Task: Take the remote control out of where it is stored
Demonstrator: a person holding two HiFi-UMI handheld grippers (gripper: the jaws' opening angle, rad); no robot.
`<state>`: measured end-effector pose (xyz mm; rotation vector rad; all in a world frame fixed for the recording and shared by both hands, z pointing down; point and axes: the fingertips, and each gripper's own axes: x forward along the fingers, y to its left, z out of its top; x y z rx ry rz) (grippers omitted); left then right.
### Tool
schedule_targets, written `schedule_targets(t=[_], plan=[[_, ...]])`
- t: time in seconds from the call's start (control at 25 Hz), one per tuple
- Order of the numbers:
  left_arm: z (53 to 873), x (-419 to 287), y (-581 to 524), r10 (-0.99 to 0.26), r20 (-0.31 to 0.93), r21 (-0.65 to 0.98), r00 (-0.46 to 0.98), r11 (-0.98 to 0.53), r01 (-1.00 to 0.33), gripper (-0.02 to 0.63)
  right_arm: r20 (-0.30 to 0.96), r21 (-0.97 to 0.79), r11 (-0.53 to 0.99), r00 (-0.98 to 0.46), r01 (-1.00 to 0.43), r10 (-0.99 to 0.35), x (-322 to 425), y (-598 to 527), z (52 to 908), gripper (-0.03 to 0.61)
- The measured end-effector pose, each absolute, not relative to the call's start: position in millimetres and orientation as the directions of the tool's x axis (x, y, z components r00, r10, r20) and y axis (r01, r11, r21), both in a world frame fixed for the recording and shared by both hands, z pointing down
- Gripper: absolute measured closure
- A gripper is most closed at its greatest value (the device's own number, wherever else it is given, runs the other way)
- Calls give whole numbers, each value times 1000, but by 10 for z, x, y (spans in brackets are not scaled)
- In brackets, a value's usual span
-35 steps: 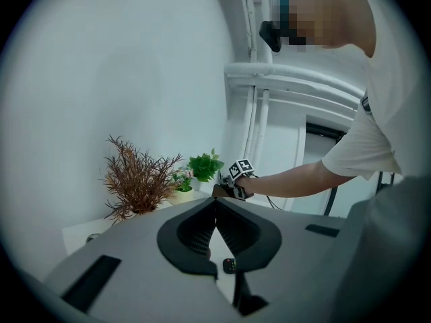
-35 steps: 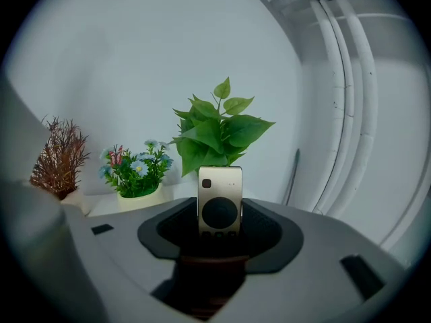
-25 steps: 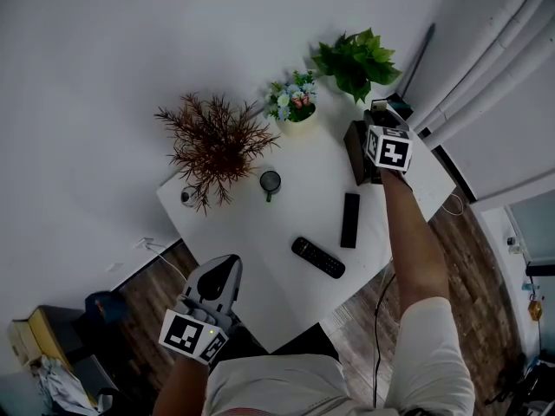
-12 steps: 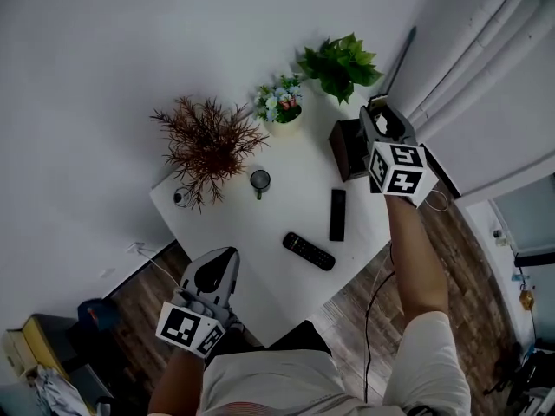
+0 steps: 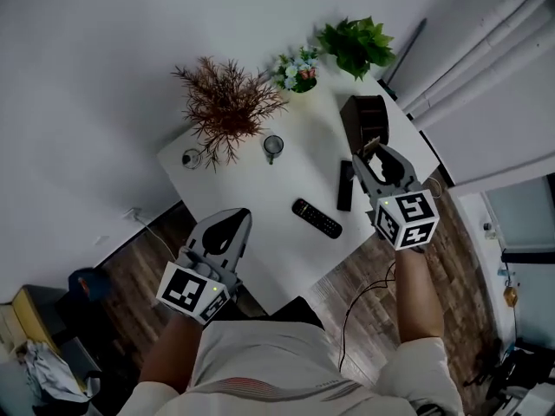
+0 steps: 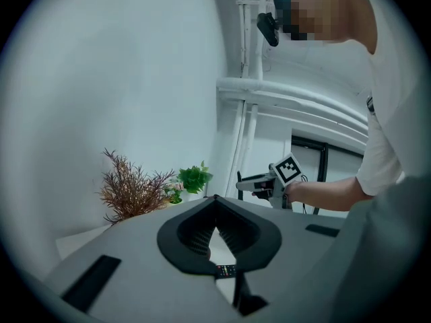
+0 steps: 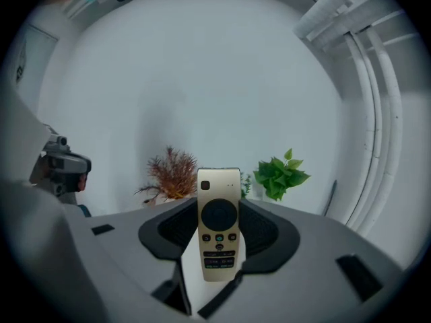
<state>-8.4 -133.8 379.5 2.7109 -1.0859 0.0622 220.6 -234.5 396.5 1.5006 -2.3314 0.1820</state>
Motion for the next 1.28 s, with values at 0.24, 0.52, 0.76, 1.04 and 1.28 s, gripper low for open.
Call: schedule_targets(t=[0.24,0.52,0.76,1.04,1.28], plan=[[3851,-281,-1267,-674,119,198,729,-703,-683,606,591,57,595,-453,-802,-667,1536,-1656,4523,382],[3899,-513,-1179,-670,124,216,732,-702,-679,606,816,28,733,-408,-680,-409,955,-1031,5445,383],[3914,-681,-1141,-676,125,220,726,-695,-685,606,892,40,792,-335,-610,-303,714,-815,5907,382],[3945,-866,-1144,-696,119,236,708,-672,-702,606,943,50,853,-256,-520,-212,550,-771,6243,385],[4078,-1024,-1119,-709,139,264,692,-647,-716,606,964,7,870,-227,-493,-136,528,-687,6500,385]])
